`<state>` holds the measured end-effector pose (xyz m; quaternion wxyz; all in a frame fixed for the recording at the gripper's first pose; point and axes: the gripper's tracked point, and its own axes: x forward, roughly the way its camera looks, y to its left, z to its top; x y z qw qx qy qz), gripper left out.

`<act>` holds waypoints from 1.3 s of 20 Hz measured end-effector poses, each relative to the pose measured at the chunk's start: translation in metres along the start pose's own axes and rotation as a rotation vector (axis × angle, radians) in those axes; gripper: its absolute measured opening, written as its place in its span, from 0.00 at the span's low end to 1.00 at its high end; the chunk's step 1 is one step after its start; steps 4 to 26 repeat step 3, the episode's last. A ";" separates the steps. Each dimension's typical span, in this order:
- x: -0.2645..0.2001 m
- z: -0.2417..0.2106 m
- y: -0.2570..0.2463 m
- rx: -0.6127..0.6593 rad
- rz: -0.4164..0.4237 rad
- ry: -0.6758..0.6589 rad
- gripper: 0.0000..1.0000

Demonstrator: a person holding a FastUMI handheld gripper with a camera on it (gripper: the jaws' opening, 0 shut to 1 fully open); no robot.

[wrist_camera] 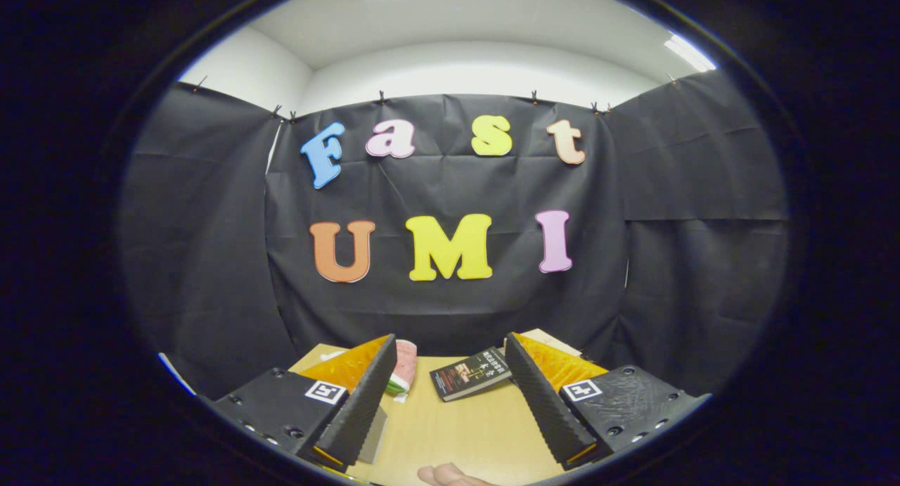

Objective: Open the storage box then place both shoes into the box .Put the left shoe in first, then the right shoe, with the right side of both shoes facing outward in a uniform manner.

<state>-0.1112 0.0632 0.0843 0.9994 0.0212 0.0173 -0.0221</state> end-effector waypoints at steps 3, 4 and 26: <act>0.002 0.000 0.001 -0.010 -0.007 -0.001 0.96; 0.002 0.000 0.001 -0.010 -0.007 -0.001 0.96; 0.002 0.000 0.001 -0.010 -0.007 -0.001 0.96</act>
